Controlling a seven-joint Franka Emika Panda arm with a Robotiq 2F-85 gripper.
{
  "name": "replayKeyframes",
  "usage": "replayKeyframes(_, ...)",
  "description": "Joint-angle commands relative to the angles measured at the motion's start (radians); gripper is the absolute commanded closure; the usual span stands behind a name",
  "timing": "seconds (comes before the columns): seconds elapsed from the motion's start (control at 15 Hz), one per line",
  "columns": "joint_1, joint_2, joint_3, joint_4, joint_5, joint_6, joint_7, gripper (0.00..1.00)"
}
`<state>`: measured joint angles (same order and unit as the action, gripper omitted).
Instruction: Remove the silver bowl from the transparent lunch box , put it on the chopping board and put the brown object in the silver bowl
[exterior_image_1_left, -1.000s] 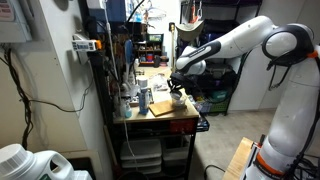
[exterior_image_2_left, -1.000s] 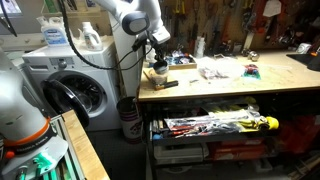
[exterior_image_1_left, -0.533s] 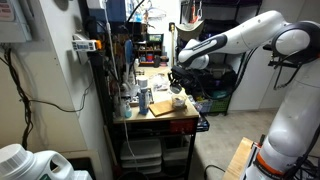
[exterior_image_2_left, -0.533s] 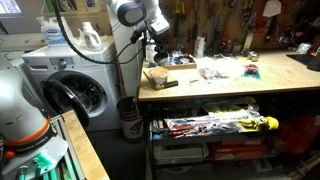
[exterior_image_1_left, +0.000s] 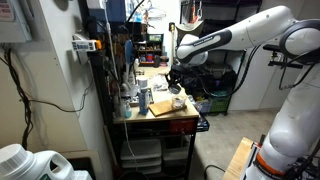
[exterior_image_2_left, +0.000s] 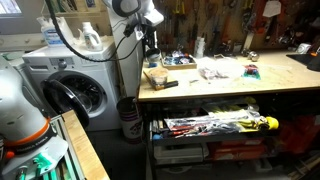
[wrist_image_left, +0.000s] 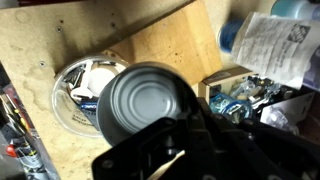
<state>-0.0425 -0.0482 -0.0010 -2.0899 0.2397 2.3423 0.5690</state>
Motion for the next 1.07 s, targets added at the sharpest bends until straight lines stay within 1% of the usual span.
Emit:
replayKeyframes(0.0,0.039,0.049,0.028,0.032,-0.054,-0.006,-0.099,0.99)
replayKeyframes(0.2,0.074,0.095,0.055,0.048,-0.077,-0.009,-0.195,0.99)
replayKeyframes(0.33,0.089,0.127,0.066,0.054,-0.08,-0.009,-0.283,0.99)
replayKeyframes(0.47,0.098,0.154,0.071,0.053,-0.09,0.003,-0.379,0.99)
replayKeyframes(0.73,0.1,0.204,0.072,0.063,-0.148,-0.004,-0.556,0.99)
replayKeyframes(1.0,0.097,0.236,0.067,0.063,-0.199,0.023,-0.64,0.99)
